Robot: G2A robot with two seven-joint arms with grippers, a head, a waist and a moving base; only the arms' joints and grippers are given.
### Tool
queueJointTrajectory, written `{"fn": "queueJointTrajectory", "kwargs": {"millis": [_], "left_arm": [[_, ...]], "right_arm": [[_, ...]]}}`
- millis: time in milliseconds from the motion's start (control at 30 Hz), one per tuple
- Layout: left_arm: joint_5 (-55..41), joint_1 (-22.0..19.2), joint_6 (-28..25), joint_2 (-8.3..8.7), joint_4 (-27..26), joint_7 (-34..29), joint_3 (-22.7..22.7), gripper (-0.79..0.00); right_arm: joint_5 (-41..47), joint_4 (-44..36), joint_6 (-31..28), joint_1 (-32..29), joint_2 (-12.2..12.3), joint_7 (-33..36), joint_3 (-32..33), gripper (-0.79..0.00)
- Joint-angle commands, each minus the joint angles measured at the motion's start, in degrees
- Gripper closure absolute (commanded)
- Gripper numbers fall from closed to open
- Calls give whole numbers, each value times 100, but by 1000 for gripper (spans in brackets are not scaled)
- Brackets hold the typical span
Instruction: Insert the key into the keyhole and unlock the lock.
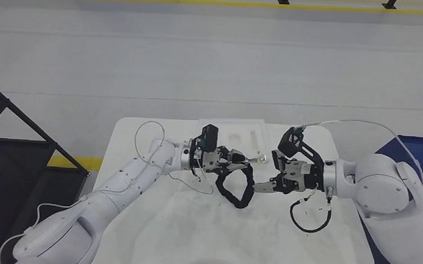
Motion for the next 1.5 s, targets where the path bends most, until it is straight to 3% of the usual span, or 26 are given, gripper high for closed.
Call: {"fn": "queueJointTrajectory", "kwargs": {"millis": [0, 300, 767, 1167, 1300, 1467], "left_arm": [[-122, -52, 0, -1, -21, -122, 48, 0], [-816, -178, 0, -39, 13, -658, 356, 0], [-1190, -273, 0, -135, 1, -969, 503, 0], [-958, -365, 0, -144, 60, -830, 546, 0], [-824, -393, 0, -96, -28, -756, 587, 0], [-775, -467, 0, 8, -172, -743, 775, 0]], "right_arm": [[-38, -9, 24, -18, -2, -99, 13, -785], [-1009, -365, -555, -196, 32, -573, 87, -785], [-1224, -556, -470, -46, -3, -652, -319, -785], [-1340, -416, -537, 193, 23, -220, -384, -785], [-1737, -372, -996, 236, 56, -248, -307, -785], [-2243, -221, -2193, 272, 93, -553, -292, -785]]}}
